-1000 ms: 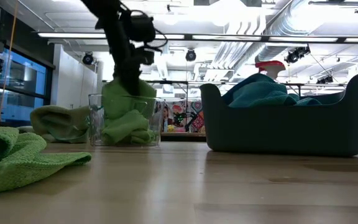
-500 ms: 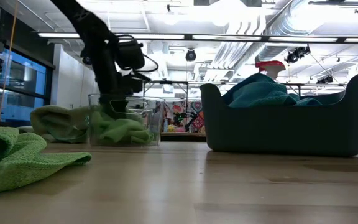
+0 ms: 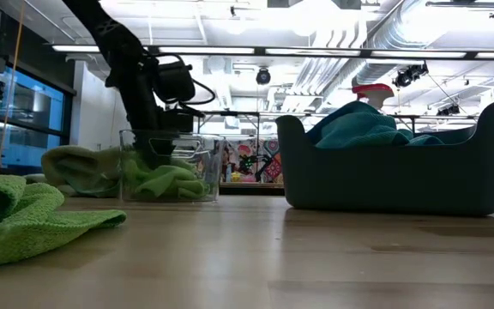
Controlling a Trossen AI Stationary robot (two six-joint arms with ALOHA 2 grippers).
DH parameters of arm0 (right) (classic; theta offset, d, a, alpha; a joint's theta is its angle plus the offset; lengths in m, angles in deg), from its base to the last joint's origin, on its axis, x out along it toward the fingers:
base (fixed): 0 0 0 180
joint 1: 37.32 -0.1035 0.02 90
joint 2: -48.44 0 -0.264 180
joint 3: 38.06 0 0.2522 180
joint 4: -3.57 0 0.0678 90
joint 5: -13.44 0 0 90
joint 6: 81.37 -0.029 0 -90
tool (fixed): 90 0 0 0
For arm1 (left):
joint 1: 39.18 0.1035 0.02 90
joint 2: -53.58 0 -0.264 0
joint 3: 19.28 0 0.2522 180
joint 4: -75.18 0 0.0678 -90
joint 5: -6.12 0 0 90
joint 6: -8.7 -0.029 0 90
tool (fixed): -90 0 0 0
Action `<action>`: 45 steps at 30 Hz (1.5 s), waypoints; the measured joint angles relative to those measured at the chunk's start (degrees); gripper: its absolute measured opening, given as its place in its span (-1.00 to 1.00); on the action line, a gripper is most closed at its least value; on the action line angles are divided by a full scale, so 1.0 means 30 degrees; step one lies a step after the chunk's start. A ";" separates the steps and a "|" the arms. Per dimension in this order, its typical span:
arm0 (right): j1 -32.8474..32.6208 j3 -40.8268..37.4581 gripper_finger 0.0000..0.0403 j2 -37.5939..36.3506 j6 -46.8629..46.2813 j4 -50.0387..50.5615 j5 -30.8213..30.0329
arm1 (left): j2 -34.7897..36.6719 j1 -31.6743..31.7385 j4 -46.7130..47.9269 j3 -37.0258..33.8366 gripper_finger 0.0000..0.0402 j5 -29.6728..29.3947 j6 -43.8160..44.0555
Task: Sort microfiber towel by color & place in baskets
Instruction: Put the green towel into the transparent bin, then put the light green towel into the transparent bin
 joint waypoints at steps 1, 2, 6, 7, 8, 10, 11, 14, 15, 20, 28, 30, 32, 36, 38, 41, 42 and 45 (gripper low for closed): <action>0.0000 0.0000 0.05 0.0000 0.0003 0.0000 0.0000 | 0.0000 0.0000 0.0007 -0.0003 -0.37 0.0116 0.0002; 0.0000 0.0000 0.05 0.0000 0.0006 0.0000 0.0000 | 0.0000 0.0000 0.0045 0.0010 -0.32 0.0186 0.0031; 0.0000 0.0000 0.05 0.0000 0.0006 0.0000 0.0000 | -0.0063 0.0015 0.0684 0.0663 -0.15 0.0290 0.0518; 0.0000 0.0000 0.05 0.0000 0.0006 0.0000 0.0000 | -0.0080 0.0015 0.0876 0.0938 -0.11 0.0293 0.0610; 0.0000 0.0000 0.05 0.0000 0.0006 0.0000 0.0000 | -0.0052 0.0015 0.1154 0.1272 -0.08 0.0293 0.0689; 0.0000 0.0000 0.05 0.0000 0.0006 0.0000 0.0000 | 0.0123 0.0015 0.1705 0.1981 -0.03 0.0283 0.0799; 0.0000 0.0000 0.05 0.0000 0.0006 0.0000 0.0000 | 0.0194 0.0015 0.2003 0.2379 0.00 0.0286 0.0788; 0.0000 0.0000 0.05 0.0004 0.0006 0.0000 0.0000 | 0.0476 0.0015 0.3747 0.3733 0.05 0.0251 0.0353; 0.0000 0.0000 0.05 0.0007 0.0006 0.0000 0.0000 | 0.0543 0.0015 0.4163 0.4233 0.06 0.0237 0.0214; 0.0000 0.0000 0.05 0.0007 0.0006 0.0000 0.0000 | 0.1025 0.0007 0.6411 0.6499 0.07 0.0213 -0.0193; 0.0007 0.0000 0.05 0.0007 0.0376 0.0000 0.0000 | 0.2757 0.0000 0.9572 0.9669 0.07 -0.0474 -0.0560; 0.0000 0.0000 0.05 0.0007 0.0516 0.0000 0.0000 | 0.3494 0.0000 1.0234 1.0253 0.07 -0.0957 -0.0549; 0.0007 0.0000 0.05 0.0007 0.0516 0.0000 0.0000 | 0.4407 -0.0007 1.0823 1.0542 0.07 -0.2225 -0.0119; 0.0007 0.0000 0.05 0.0007 0.0663 0.0000 0.0000 | 0.6344 0.0015 1.1431 1.0241 0.07 -0.5284 0.1584; 0.0007 0.0000 0.05 0.0007 0.0662 0.0001 0.0000 | 0.7211 0.0016 1.2105 0.9850 0.07 -0.6597 0.2051; 0.0007 0.0000 0.05 0.0007 0.0866 0.0007 0.0000 | 0.8152 0.0289 1.3451 0.9131 0.07 -0.7728 0.2616; 0.0007 0.0000 0.05 0.0007 0.0992 0.0007 0.0000 | 0.8424 0.0440 1.3727 0.8739 0.07 -0.7780 0.2818; 0.0007 0.0000 0.05 0.0007 0.1177 0.0015 0.0000 | 0.9185 0.1080 1.4155 0.7159 0.07 -0.7789 0.3281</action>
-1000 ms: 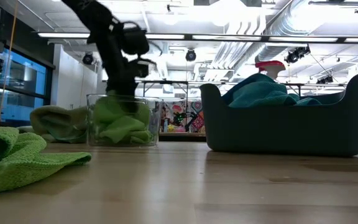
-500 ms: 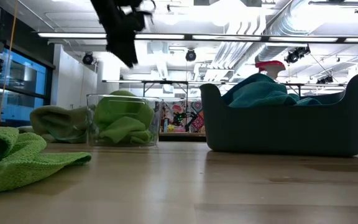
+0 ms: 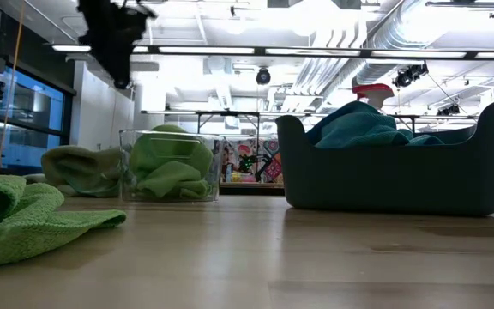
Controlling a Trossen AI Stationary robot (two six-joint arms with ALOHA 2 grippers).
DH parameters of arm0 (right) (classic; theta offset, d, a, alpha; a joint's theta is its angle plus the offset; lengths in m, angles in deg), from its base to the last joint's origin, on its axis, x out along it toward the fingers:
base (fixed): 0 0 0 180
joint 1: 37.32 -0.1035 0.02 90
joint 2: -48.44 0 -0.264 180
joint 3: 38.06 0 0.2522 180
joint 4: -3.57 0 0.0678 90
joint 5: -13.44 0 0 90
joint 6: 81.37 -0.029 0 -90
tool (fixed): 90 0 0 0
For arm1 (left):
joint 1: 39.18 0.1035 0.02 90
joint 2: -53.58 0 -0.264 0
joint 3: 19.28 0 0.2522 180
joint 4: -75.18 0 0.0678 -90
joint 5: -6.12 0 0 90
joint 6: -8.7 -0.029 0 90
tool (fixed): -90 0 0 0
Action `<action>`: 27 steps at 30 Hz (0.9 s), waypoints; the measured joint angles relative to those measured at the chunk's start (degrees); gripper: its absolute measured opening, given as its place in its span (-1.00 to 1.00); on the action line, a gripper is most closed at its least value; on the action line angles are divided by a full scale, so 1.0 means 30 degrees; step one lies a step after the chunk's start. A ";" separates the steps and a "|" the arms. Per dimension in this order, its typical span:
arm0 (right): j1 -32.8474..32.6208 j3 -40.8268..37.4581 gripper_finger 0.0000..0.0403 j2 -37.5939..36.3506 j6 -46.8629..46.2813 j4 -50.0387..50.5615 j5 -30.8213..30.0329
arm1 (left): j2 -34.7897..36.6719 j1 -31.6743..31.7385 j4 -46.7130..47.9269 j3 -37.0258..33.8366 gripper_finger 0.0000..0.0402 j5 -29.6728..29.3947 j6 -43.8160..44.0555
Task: Sort microfiber towel by color & place in baskets
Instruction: Put the light green towel into the transparent bin
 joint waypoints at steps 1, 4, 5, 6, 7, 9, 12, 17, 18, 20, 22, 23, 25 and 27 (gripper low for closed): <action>0.0000 0.0000 0.05 0.0000 0.0068 0.0000 0.0000 | 0.0208 0.0265 0.0061 -0.0629 0.07 0.0014 0.0066; 0.0000 0.0000 0.05 0.0000 0.0343 0.0007 0.0001 | 0.0541 0.1170 0.0104 -0.2710 0.07 0.0123 0.0369; 0.0000 0.0000 0.05 0.0000 0.0380 0.0007 0.0007 | 0.0556 0.1511 0.0064 -0.3415 0.07 0.0317 0.0389; 0.0000 0.0000 0.05 0.0000 0.0477 0.0015 0.0003 | 0.0556 0.1866 0.0039 -0.4059 0.07 0.0563 0.0396; 0.0000 0.0000 0.05 0.0000 0.0537 0.0015 0.0004 | 0.0556 0.2237 -0.0037 -0.4727 0.07 0.0842 0.0403; 0.0000 0.0000 0.05 0.0000 0.0650 0.0015 -0.0035 | 0.0457 0.2915 -0.0397 -0.5853 0.07 0.1315 0.0400; 0.0000 0.0000 0.05 0.0000 0.0650 0.0022 -0.0117 | 0.0286 0.3853 -0.1451 -0.7092 0.07 0.1527 0.0358; 0.0000 0.0000 0.05 0.0000 0.0643 0.0022 -0.0178 | 0.0299 0.5113 -0.3164 -0.7934 0.07 0.1536 -0.0271; 0.0000 0.0000 0.05 0.0000 0.0643 0.0022 -0.0182 | 0.0301 0.5279 -0.3476 -0.8022 0.07 0.1589 -0.0480; 0.0000 0.0000 0.05 0.0000 0.0544 0.0022 -0.0189 | 0.0301 0.5682 -0.3696 -0.8067 0.07 0.2303 -0.1259; 0.0000 0.0000 0.05 0.0000 0.0468 0.0022 -0.0189 | 0.0301 0.6096 -0.3983 -0.8070 0.07 0.3127 -0.1877; 0.0000 0.0000 0.05 0.0000 0.0468 0.0022 -0.0189 | 0.0301 0.6317 -0.4061 -0.8068 0.07 0.3537 -0.1937; 0.0000 0.0000 0.05 0.0000 0.0387 0.0022 -0.0184 | 0.0302 0.6838 -0.4262 -0.8070 0.07 0.4625 -0.1949; 0.0000 0.0000 0.05 0.0000 0.0141 0.0022 -0.0189 | 0.0356 0.7183 -0.4595 -0.8057 0.07 0.5249 -0.1839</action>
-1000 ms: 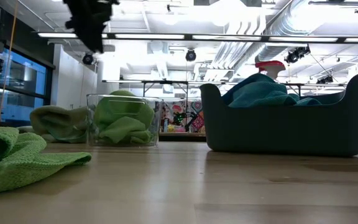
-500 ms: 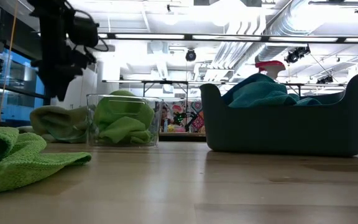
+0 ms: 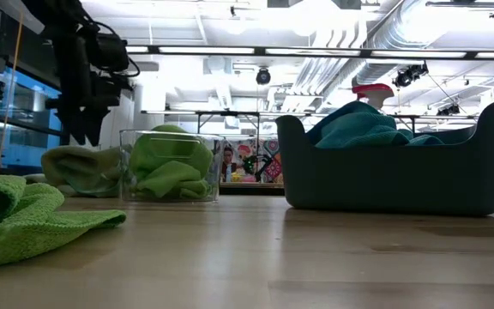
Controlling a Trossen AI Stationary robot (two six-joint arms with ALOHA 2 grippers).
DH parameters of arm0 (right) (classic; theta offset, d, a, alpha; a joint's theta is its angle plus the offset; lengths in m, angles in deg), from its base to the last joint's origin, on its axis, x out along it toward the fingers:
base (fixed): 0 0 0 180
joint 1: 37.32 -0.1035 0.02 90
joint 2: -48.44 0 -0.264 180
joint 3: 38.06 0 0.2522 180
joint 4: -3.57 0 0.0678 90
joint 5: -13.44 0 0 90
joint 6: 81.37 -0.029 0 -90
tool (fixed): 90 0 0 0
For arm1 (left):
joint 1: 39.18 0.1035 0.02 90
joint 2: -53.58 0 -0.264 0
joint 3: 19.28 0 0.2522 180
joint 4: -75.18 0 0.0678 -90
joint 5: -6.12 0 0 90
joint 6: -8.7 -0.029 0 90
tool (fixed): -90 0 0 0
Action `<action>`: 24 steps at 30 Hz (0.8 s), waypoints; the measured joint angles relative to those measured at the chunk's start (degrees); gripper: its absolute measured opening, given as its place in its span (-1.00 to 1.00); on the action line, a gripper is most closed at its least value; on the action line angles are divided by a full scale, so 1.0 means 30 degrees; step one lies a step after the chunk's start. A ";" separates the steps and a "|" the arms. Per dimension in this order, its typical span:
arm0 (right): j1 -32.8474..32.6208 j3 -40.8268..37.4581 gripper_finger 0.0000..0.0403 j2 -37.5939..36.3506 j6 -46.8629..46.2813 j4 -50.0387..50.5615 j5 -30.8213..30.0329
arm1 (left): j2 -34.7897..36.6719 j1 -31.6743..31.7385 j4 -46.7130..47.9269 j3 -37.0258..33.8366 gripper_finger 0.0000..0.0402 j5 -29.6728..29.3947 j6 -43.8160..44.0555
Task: Sort microfiber towel by color & place in baskets
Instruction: Put the light green towel into the transparent bin
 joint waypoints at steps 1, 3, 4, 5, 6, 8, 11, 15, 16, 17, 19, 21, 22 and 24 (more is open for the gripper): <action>0.0000 0.0000 0.05 0.0000 -0.0093 0.0000 0.0000 | -0.0001 0.0080 -0.0006 0.0002 0.07 0.0066 0.0049; 0.0000 0.0000 0.05 0.0000 -0.0178 0.0000 0.0000 | -0.0135 0.0144 -0.0082 0.0002 0.07 0.0126 0.0230; 0.0000 0.0000 0.05 0.0000 -0.0256 0.0000 0.0000 | -0.0232 0.0144 -0.0166 0.0002 0.07 0.0130 0.0366; 0.0000 0.0000 0.05 0.0000 -0.0335 0.0000 0.0000 | -0.0367 0.0143 -0.0262 0.0002 0.07 0.0130 0.0478; 0.0000 0.0000 0.05 0.0000 -0.0369 0.0000 0.0000 | -0.0523 0.0136 -0.0368 0.0002 0.07 0.0115 0.0649; 0.0000 0.0000 0.05 0.0000 -0.0370 0.0000 0.0000 | -0.0929 0.0123 -0.0502 0.0002 0.07 -0.0053 0.1086; 0.0000 0.0000 0.05 0.0022 -0.0373 0.0000 0.0003 | -0.1876 -0.0116 -0.0557 0.0002 0.07 -0.0410 0.1787; 0.0000 -0.0002 0.05 0.0029 -0.0554 0.0000 0.0022 | -0.3260 -0.0339 -0.0573 0.0002 0.07 -0.1054 0.2215; 0.0000 0.0000 0.05 0.0029 -0.0694 0.0000 0.0029 | -0.3575 -0.0404 -0.0579 0.0002 0.07 -0.1205 0.2228; 0.0000 -0.0005 0.05 0.0029 -0.0807 0.0000 0.0034 | -0.3935 -0.0446 -0.0579 0.0002 0.07 -0.1284 0.2221; 0.0000 -0.0007 0.05 0.0029 -0.0819 0.0000 0.0056 | -0.4577 -0.0505 -0.0527 0.0002 0.07 -0.1365 0.2201; 0.0000 -0.0007 0.05 0.0029 -0.0817 0.0002 0.0068 | -0.5175 -0.0505 -0.0506 0.0004 0.07 -0.1366 0.2033; 0.0000 0.0000 0.05 0.0029 -0.0817 0.0003 0.0066 | -0.5480 -0.0505 -0.0504 0.0009 0.07 -0.1372 0.1915; 0.0000 0.0000 0.05 0.0029 -0.0817 0.0008 0.0073 | -0.5937 -0.0505 -0.0426 0.0009 0.07 -0.1378 0.1696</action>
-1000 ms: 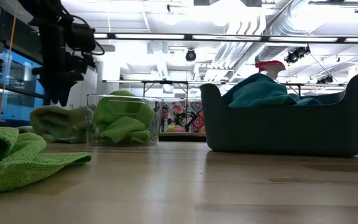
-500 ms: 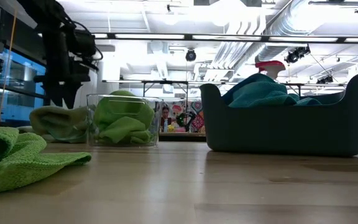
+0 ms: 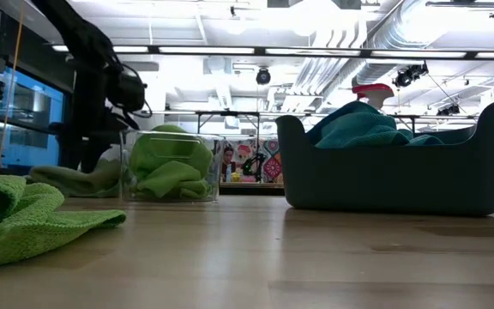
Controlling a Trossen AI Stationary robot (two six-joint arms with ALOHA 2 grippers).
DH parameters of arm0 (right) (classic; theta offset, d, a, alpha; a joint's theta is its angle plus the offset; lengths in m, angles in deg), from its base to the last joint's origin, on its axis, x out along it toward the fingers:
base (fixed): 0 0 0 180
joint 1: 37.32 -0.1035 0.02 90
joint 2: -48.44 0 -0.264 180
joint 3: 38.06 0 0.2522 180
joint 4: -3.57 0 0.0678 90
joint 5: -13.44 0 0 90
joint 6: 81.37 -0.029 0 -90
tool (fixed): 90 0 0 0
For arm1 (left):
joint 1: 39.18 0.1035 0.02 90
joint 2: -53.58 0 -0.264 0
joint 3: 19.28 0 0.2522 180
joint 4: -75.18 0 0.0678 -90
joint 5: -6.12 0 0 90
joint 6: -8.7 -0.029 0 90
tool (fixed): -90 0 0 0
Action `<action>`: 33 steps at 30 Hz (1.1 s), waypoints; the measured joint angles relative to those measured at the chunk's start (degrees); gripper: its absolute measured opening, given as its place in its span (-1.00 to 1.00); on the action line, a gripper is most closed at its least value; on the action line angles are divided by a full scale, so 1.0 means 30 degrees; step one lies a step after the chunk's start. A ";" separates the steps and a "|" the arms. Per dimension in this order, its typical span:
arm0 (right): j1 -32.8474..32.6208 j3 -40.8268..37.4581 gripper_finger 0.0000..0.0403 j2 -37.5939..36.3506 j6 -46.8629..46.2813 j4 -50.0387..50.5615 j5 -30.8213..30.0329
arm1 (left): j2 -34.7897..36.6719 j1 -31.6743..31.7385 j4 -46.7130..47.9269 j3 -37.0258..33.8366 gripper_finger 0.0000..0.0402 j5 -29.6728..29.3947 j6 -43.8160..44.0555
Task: Sort microfiber towel by color & place in baskets
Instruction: Put the light green towel into the transparent bin
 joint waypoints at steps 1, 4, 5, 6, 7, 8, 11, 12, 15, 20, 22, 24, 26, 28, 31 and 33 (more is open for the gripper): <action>0.0000 0.0000 0.05 0.0000 0.0000 0.0020 0.0000 | -0.0196 0.0000 -0.0007 0.0006 0.07 -0.0020 0.0000; 0.0000 -0.0004 0.05 0.0000 -0.0003 0.0163 0.0000 | -0.0731 0.0000 -0.0007 0.0007 0.03 -0.0054 -0.0145; 0.0000 -0.0007 0.05 0.0000 -0.0007 0.0244 0.0000 | -0.0925 0.0000 0.0000 0.0007 -0.01 -0.0070 -0.0254; 0.0000 -0.0005 0.05 0.0000 -0.0030 0.0341 -0.0002 | -0.1134 -0.0002 0.0065 0.0007 -0.06 -0.0125 -0.0386; 0.0000 -0.0004 0.05 0.0000 -0.0065 0.0433 0.0000 | -0.1350 -0.0038 0.0163 0.0007 -0.13 -0.0183 -0.0527; 0.0000 -0.0007 0.05 0.0000 -0.0154 0.0525 0.0000 | -0.1496 -0.0099 0.0269 0.0007 -0.20 -0.0216 -0.0663; 0.0000 -0.0007 0.05 0.0000 -0.0464 0.0858 -0.0003 | -0.1968 -0.0274 0.0499 0.0007 -0.49 -0.0361 -0.1053; 0.0000 -0.0004 0.05 0.0000 -0.0492 0.0929 -0.0004 | -0.2044 -0.0290 0.0545 0.0007 -0.61 -0.0360 -0.1217; 0.0000 -0.0007 0.05 0.0000 -0.0495 0.0976 -0.0007 | -0.2075 -0.0273 0.0552 0.0007 -0.93 -0.0193 -0.1508; 0.0000 -0.0005 0.05 0.0000 -0.0428 0.0972 0.0000 | -0.1183 -0.0211 0.0813 0.0007 -0.99 0.0161 -0.1906; 0.0000 -0.0007 0.05 0.0000 -0.0368 0.0976 -0.0007 | -0.0264 -0.0211 0.0934 0.0004 -0.99 0.0195 -0.1851; 0.0000 -0.0007 0.05 0.0000 -0.0342 0.0969 -0.0014 | 0.1007 -0.0219 0.1147 0.0022 -1.00 0.0248 -0.1851; 0.0000 -0.0007 0.05 0.0000 -0.0215 0.0969 -0.0073 | 0.2492 -0.0211 0.1537 0.0240 -1.00 0.0248 -0.1974; 0.0000 -0.0007 0.05 0.0000 -0.0014 0.0969 -0.0080 | 0.4163 -0.0214 0.2075 0.0768 -1.00 0.0195 -0.1991; 0.0000 -0.0006 0.05 0.0000 0.0013 0.0967 -0.0355 | 0.6488 -0.0214 0.2982 0.1938 -1.00 0.0194 -0.1739; 0.0000 -0.0007 0.05 0.0000 0.0015 0.0961 -0.0590 | 0.7900 -0.0219 0.3147 0.2961 -1.00 0.0182 -0.1536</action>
